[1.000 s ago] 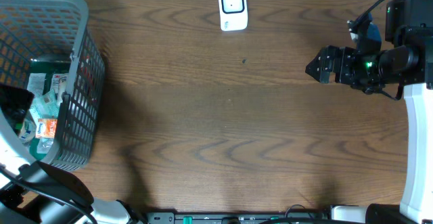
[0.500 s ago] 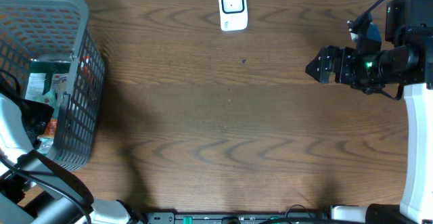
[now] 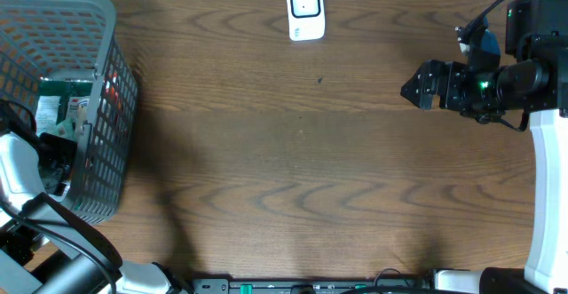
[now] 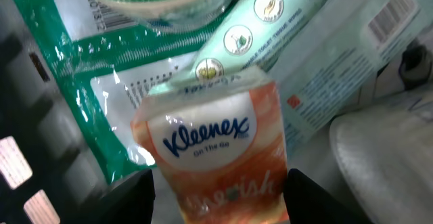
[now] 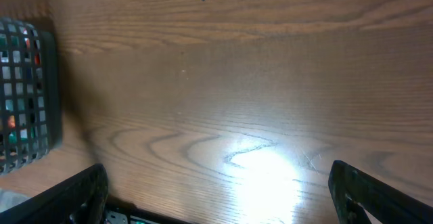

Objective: Scan the item barcode
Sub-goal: 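Reach the left gripper into the basket and grasp the orange Kleenex pack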

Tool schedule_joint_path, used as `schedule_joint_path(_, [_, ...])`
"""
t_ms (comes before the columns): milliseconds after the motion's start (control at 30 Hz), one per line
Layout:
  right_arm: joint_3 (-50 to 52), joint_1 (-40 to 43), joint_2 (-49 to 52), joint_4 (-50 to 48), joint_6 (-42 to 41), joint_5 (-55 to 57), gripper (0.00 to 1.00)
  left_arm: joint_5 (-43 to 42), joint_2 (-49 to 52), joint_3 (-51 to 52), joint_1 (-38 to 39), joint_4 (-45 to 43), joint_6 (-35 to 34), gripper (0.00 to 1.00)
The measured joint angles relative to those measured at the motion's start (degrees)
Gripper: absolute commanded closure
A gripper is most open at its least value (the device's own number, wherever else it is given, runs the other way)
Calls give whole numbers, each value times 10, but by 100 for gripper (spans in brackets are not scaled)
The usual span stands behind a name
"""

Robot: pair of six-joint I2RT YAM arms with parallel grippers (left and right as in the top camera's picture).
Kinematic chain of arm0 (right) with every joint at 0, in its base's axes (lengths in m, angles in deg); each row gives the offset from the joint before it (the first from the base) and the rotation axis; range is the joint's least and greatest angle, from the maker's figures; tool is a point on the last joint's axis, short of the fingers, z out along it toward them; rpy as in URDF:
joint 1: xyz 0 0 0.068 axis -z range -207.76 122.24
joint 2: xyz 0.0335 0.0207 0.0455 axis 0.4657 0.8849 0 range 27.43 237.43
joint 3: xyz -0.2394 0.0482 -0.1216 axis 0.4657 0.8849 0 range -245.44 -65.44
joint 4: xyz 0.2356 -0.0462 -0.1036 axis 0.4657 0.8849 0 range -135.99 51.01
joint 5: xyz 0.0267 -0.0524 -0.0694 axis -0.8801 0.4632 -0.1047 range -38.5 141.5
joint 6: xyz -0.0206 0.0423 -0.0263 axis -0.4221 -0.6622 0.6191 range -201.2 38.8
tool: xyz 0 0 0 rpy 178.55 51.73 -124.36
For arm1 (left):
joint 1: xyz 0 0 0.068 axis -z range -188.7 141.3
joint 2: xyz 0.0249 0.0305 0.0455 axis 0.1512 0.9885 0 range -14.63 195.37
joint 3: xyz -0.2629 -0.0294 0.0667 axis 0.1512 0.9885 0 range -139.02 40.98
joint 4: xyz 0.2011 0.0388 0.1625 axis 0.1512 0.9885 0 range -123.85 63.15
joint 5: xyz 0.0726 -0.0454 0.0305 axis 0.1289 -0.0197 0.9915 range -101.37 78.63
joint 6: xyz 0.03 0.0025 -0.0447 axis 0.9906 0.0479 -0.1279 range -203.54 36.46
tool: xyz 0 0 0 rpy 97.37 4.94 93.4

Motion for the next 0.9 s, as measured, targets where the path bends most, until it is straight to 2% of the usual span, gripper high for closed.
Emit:
schedule_joint_path(267, [0,0,0,0,0,0,1,-17,0,0,-1,-12,13,39])
schedule_joint_path(467, [0,0,0,0,0,0,1,-96,0,0,-2,-56,61,38])
schedule_joint_path(633, [0,0,0,0,0,0,1,-124,-6,0,-2,-63,76,37])
schedule_joint_path(900, [0,0,0,0,0,0,1,-129,-84,0,-2,-59,78,37])
